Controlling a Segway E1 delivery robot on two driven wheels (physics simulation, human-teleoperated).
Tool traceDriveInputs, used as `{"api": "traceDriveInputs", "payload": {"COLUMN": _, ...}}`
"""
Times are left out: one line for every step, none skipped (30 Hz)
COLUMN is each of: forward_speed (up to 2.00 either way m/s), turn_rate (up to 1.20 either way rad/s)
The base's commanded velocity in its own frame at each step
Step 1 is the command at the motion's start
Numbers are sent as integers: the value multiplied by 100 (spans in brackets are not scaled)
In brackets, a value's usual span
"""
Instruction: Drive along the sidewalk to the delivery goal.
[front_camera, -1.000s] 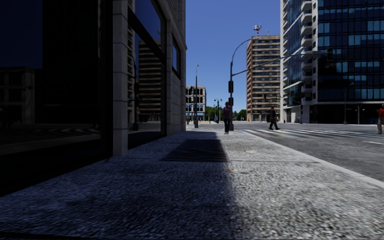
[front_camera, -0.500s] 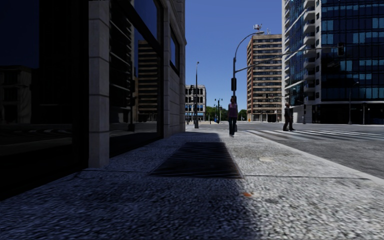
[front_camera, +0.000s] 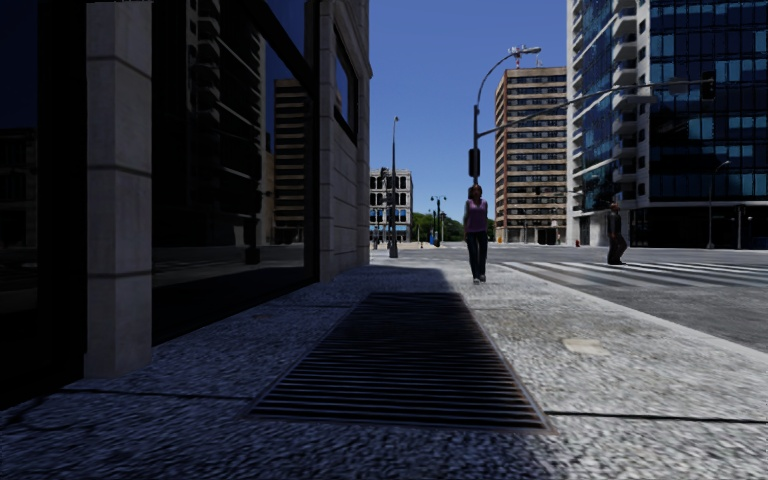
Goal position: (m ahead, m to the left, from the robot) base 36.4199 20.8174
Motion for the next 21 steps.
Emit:
{"api": "traceDriveInputs", "payload": {"forward_speed": 198, "turn_rate": 0}}
{"api": "traceDriveInputs", "payload": {"forward_speed": 198, "turn_rate": 0}}
{"api": "traceDriveInputs", "payload": {"forward_speed": 198, "turn_rate": 0}}
{"api": "traceDriveInputs", "payload": {"forward_speed": 198, "turn_rate": 0}}
{"api": "traceDriveInputs", "payload": {"forward_speed": 198, "turn_rate": 0}}
{"api": "traceDriveInputs", "payload": {"forward_speed": 198, "turn_rate": 0}}
{"api": "traceDriveInputs", "payload": {"forward_speed": 198, "turn_rate": 0}}
{"api": "traceDriveInputs", "payload": {"forward_speed": 198, "turn_rate": 0}}
{"api": "traceDriveInputs", "payload": {"forward_speed": 198, "turn_rate": 0}}
{"api": "traceDriveInputs", "payload": {"forward_speed": 198, "turn_rate": 0}}
{"api": "traceDriveInputs", "payload": {"forward_speed": 198, "turn_rate": 0}}
{"api": "traceDriveInputs", "payload": {"forward_speed": 198, "turn_rate": 0}}
{"api": "traceDriveInputs", "payload": {"forward_speed": 198, "turn_rate": 0}}
{"api": "traceDriveInputs", "payload": {"forward_speed": 198, "turn_rate": 0}}
{"api": "traceDriveInputs", "payload": {"forward_speed": 198, "turn_rate": 0}}
{"api": "traceDriveInputs", "payload": {"forward_speed": 198, "turn_rate": 0}}
{"api": "traceDriveInputs", "payload": {"forward_speed": 198, "turn_rate": 0}}
{"api": "traceDriveInputs", "payload": {"forward_speed": 198, "turn_rate": 0}}
{"api": "traceDriveInputs", "payload": {"forward_speed": 198, "turn_rate": 0}}
{"api": "traceDriveInputs", "payload": {"forward_speed": 198, "turn_rate": 0}}
{"api": "traceDriveInputs", "payload": {"forward_speed": 198, "turn_rate": 0}}
